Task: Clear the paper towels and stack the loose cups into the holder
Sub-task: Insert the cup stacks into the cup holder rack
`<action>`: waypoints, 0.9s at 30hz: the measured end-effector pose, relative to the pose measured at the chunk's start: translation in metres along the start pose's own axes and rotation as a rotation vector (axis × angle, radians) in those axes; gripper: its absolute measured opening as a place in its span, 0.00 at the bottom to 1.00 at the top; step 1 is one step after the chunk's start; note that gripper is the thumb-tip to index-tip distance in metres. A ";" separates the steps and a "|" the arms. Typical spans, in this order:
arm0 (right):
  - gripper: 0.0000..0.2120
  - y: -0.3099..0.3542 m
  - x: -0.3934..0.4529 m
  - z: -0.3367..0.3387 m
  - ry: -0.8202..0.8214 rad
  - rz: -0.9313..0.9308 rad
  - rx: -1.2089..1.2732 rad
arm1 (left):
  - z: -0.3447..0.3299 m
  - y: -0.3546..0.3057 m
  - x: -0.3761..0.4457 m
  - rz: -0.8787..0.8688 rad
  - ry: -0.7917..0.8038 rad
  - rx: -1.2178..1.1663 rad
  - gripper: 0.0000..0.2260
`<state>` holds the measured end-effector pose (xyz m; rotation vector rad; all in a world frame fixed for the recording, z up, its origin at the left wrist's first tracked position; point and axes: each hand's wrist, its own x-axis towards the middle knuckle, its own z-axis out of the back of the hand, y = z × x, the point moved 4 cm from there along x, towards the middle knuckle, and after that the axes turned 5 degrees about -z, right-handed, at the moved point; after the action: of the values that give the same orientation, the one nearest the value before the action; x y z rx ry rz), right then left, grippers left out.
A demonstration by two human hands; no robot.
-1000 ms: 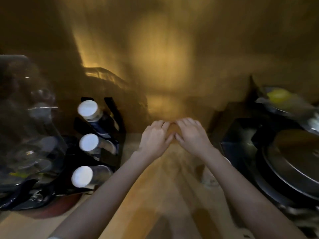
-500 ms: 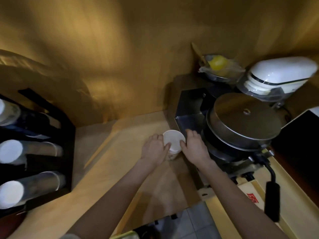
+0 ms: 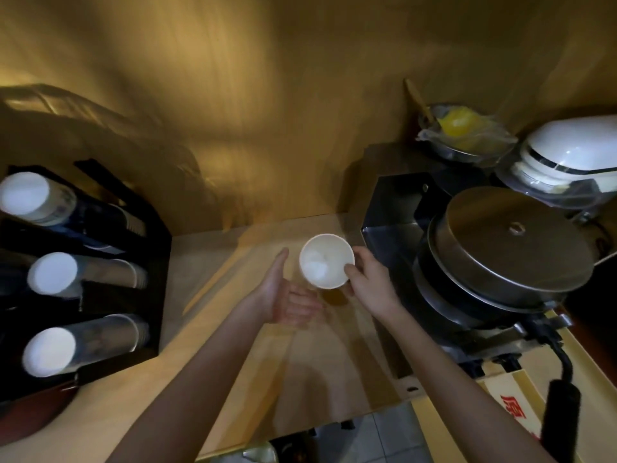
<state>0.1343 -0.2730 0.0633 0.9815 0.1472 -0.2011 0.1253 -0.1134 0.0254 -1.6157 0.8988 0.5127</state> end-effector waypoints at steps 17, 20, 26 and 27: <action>0.27 0.092 -0.047 -0.111 0.465 0.232 0.226 | 0.111 0.004 -0.129 -0.859 -0.682 0.390 0.36; 0.35 0.105 -0.064 -0.137 0.495 0.271 0.179 | 0.122 0.018 -0.155 -0.951 -0.804 0.567 0.35; 0.34 0.132 -0.097 -0.179 0.481 0.372 0.155 | 0.152 0.049 -0.200 -0.896 -0.885 0.613 0.36; 0.34 0.136 -0.103 -0.186 0.490 0.380 0.156 | 0.157 0.052 -0.209 -0.893 -0.880 0.639 0.36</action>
<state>0.0603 -0.0337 0.0932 1.1814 0.3914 0.3862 -0.0212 0.0933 0.1096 -0.8862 -0.3301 0.2028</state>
